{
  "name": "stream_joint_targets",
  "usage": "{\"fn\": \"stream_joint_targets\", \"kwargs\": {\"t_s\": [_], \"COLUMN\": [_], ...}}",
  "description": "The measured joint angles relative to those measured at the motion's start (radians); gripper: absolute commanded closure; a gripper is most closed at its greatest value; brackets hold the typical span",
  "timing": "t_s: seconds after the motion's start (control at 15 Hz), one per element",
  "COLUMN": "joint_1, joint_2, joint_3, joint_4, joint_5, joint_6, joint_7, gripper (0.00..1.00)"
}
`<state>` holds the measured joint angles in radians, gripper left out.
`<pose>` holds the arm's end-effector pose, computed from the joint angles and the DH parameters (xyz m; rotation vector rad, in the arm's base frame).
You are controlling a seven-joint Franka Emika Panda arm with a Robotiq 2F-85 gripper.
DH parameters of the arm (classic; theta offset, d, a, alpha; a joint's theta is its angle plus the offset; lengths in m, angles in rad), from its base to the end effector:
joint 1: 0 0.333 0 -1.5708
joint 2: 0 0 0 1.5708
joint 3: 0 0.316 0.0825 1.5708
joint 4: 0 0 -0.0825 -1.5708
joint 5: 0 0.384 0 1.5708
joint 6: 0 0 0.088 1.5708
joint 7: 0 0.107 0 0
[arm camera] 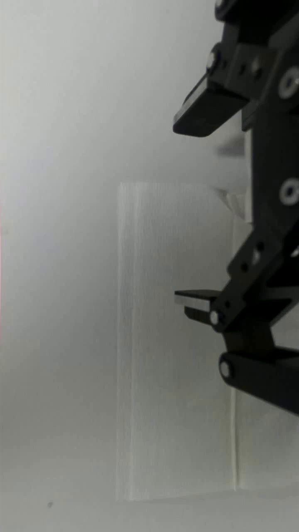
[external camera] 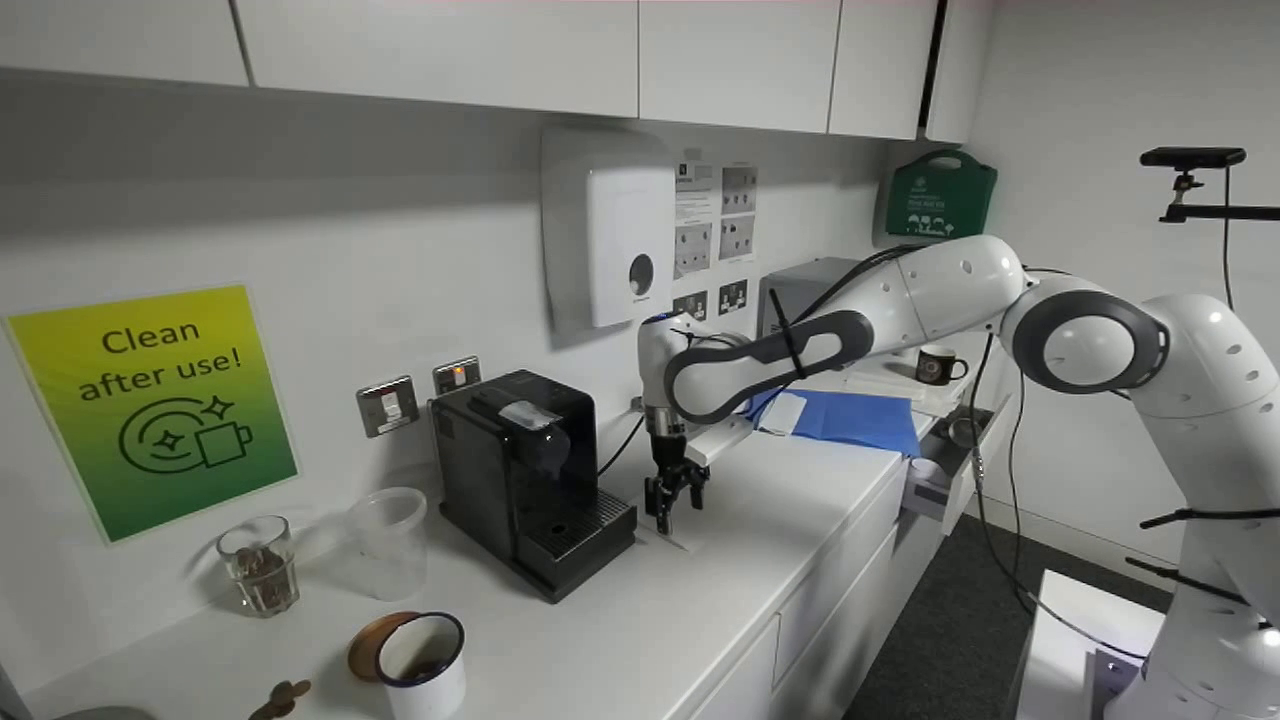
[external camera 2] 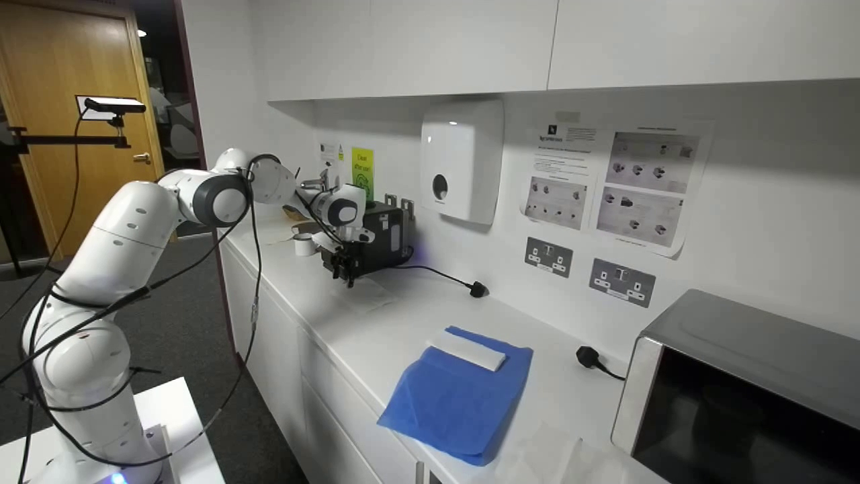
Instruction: Pick up the napkin from the counter and put it on the blue cloth
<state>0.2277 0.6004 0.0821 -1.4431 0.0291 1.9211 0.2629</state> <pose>0.6694 0.2060 0.3300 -3.0974 -0.0368 0.2118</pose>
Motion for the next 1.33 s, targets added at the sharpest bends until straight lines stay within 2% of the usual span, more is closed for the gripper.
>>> {"fn": "stream_joint_targets", "kwargs": {"t_s": [0.33, 0.4, 0.47, 0.6, 1.0, 1.13, 1.33], "joint_1": [-0.004, -0.006, -0.008, -0.01, -0.012, -0.015, -0.016], "joint_2": [0.019, 0.022, 0.024, 0.025, 0.023, 0.021, 0.021], "joint_3": [0.0, 0.0, 0.0, 0.0, 0.0, 0.0, 0.0], "joint_4": [0.0, -0.001, -0.002, -0.004, -0.004, -0.004, -0.004], "joint_5": [0.014, 0.018, 0.023, 0.027, 0.03, 0.03, 0.03], "joint_6": [0.0, 0.0, 0.0, 0.0, 0.0, 0.0, 0.0], "joint_7": [0.0, 0.0, 0.0, 0.0, 0.0, 0.0, 0.0], "gripper": [0.0, 0.25, 0.28, 0.4, 0.89, 1.0, 1.0]}}
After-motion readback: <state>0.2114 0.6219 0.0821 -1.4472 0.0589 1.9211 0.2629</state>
